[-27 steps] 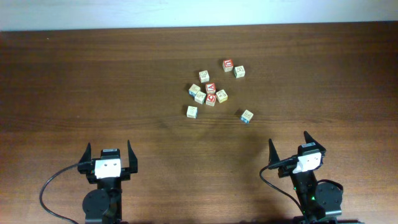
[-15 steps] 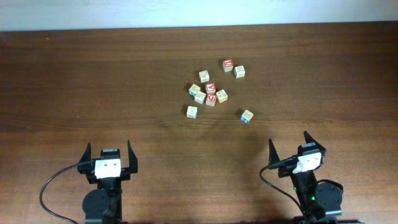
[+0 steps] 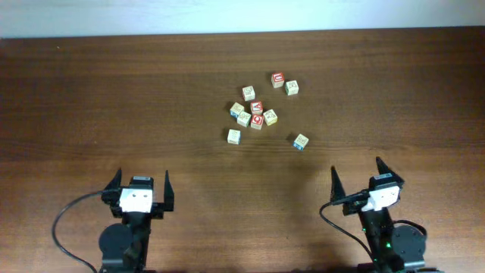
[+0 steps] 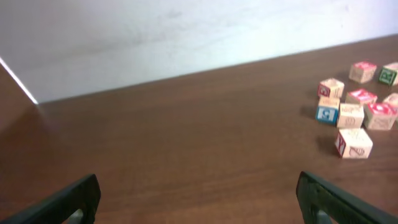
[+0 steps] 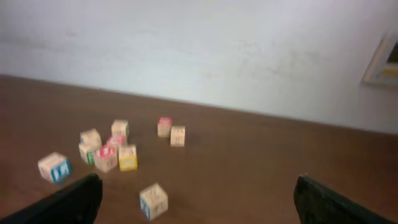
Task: Rotate 3 blocks
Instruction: 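Raise both arms from rest toward the block cluster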
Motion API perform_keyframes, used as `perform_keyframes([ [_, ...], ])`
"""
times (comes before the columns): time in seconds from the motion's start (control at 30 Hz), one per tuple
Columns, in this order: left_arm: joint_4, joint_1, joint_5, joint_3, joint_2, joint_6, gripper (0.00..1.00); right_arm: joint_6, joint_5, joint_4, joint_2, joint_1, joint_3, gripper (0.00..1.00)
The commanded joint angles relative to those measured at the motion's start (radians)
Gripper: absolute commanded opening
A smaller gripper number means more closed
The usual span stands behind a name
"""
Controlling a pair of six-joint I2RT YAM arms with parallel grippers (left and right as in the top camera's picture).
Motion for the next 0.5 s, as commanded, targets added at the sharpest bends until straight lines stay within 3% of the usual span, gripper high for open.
perform_keyframes([
  [0.0,0.009,0.005,0.059,0.246,0.22,-0.008,0.99,0.007,0.002,-0.057,0.174,0.004,0.229,0.99],
  [0.07,-0.036,0.005,0.102,0.423,0.397,-0.008,0.99,0.007,-0.015,-0.163,0.369,0.004,0.425,0.99],
  [0.13,-0.226,0.005,0.194,0.716,0.658,-0.008,0.99,0.007,-0.064,-0.409,0.693,0.004,0.76,0.98],
  [0.23,-0.663,0.005,0.201,1.203,1.012,-0.008,0.99,0.007,-0.074,-0.859,1.155,0.005,1.263,0.98],
  [0.33,-0.916,0.005,0.225,1.471,1.226,-0.008,0.99,0.007,-0.105,-1.056,1.399,0.005,1.463,0.98],
  [0.47,-0.955,0.005,0.254,1.483,1.322,-0.008,0.99,0.007,-0.152,-1.053,1.445,0.005,1.464,0.98],
])
